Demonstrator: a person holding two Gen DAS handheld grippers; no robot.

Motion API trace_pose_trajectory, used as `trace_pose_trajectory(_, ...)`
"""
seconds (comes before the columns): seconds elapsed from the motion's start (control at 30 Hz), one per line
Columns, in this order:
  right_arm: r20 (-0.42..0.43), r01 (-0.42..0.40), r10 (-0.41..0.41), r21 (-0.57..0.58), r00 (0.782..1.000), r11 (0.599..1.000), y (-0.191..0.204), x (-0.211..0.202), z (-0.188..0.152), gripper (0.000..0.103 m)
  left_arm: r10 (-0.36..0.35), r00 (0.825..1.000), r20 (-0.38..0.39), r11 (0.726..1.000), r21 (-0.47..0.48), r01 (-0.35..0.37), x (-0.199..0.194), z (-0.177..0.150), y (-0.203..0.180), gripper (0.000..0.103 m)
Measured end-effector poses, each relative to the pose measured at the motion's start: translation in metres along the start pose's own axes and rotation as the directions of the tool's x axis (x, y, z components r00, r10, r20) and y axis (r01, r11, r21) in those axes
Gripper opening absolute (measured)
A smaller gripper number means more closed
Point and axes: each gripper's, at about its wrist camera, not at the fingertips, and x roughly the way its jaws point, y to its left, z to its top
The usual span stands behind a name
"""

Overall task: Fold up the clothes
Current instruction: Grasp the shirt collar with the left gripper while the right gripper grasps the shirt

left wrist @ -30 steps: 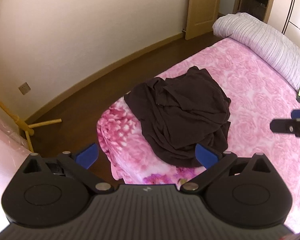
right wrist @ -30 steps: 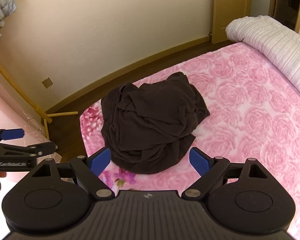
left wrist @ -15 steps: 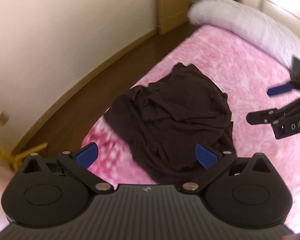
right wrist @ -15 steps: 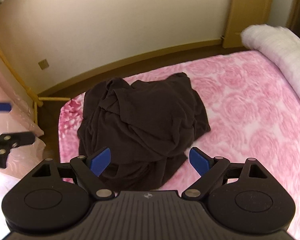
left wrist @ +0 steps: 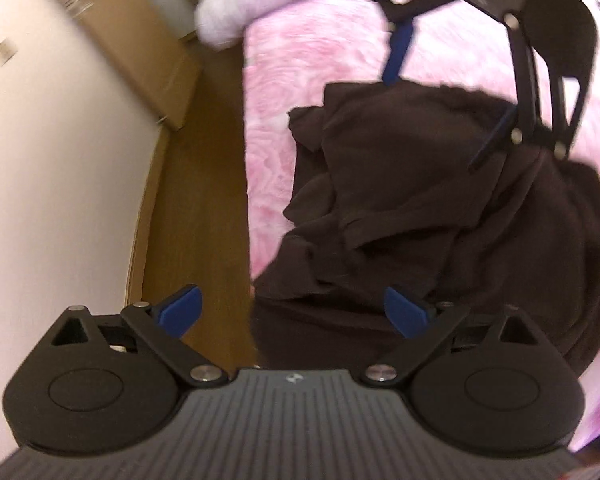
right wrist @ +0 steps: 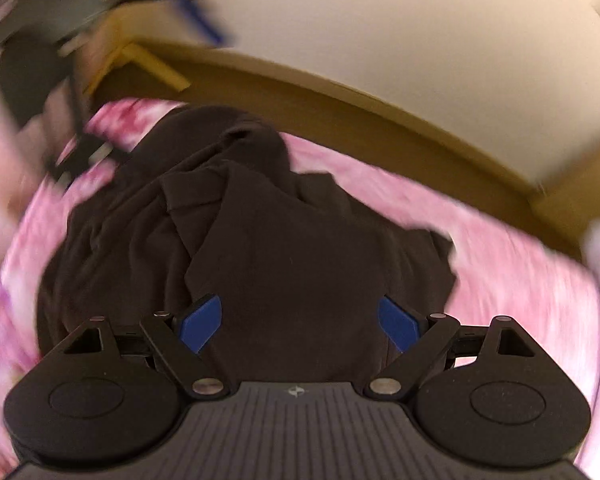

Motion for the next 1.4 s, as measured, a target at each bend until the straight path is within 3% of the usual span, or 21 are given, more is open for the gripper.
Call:
trace_pose_trajectory(0.17,-0.008,-0.046,0.045,-0.227,0.999,0.973,-0.006,0.022,0.015,0.088,-0.049,0.998,0.024,0.982,0.181,0.044,0.031,-0.005,0.013,0.075)
trace_pose_trajectory(0.37,-0.085,-0.149,0.128,-0.318,0.988,0.936,-0.023,0.046,0.036,0.088,-0.142,0.99,0.012,0.935,0.33,0.13,0.064,-0.005,0.006,0.062)
trace_pose_trajectory(0.43,-0.103,-0.183,0.159,-0.312,0.982,0.932,-0.026,0.053,0.039,0.088,-0.163,0.987,0.004,0.927,0.343,0.152,0.069,-0.002,0.004,0.047)
trace_pose_trajectory(0.5,-0.119,-0.216,0.191,-0.259,0.974,0.941,-0.031,0.059,0.039,0.071,-0.197,0.98,-0.02,0.93,0.313,0.194,0.07,0.001,0.004,0.03)
trace_pose_trajectory(0.6,-0.11,-0.239,0.221,-0.192,0.969,0.952,-0.032,0.051,0.033,0.048,-0.201,0.979,-0.024,0.941,0.274,0.2,0.063,0.002,0.002,0.016)
trace_pose_trajectory(0.67,-0.081,-0.217,0.207,-0.152,0.975,0.964,-0.03,0.04,0.027,0.036,-0.194,0.981,-0.002,0.959,0.211,0.19,0.055,0.003,0.006,0.01)
trace_pose_trajectory(0.77,-0.027,-0.175,0.174,-0.029,0.984,0.984,-0.034,0.019,0.018,0.008,-0.178,0.983,0.047,0.98,0.101,0.172,0.037,0.009,0.014,0.008)
trace_pose_trajectory(0.8,-0.009,-0.161,0.161,0.02,0.987,0.987,-0.037,0.011,0.014,0.003,-0.169,0.983,0.065,0.984,0.063,0.165,0.03,0.012,0.017,0.007)
trace_pose_trajectory(0.97,0.052,-0.033,0.021,0.234,0.998,0.972,-0.051,-0.044,-0.016,0.001,-0.14,0.98,0.143,0.989,-0.019,0.144,-0.006,0.037,0.015,0.007)
trace_pose_trajectory(1.03,0.05,0.046,-0.065,0.324,0.997,0.945,-0.058,-0.069,-0.035,0.001,-0.128,0.977,0.173,0.99,-0.043,0.138,-0.02,0.048,0.012,0.007)
trace_pose_trajectory(1.13,0.028,0.151,-0.188,0.486,0.982,0.861,-0.064,-0.12,-0.081,0.001,-0.126,0.968,0.216,0.989,-0.052,0.14,-0.041,0.067,0.0,0.007)
trace_pose_trajectory(1.27,-0.02,0.248,-0.302,0.625,0.953,0.74,-0.043,-0.176,-0.145,0.0,-0.17,0.942,0.29,0.985,0.038,0.167,-0.069,0.112,-0.057,0.007)
trace_pose_trajectory(1.4,-0.091,0.333,-0.393,0.721,0.915,0.607,0.006,-0.232,-0.212,0.0,-0.215,0.91,0.354,0.976,0.11,0.188,-0.102,0.161,-0.119,0.007)
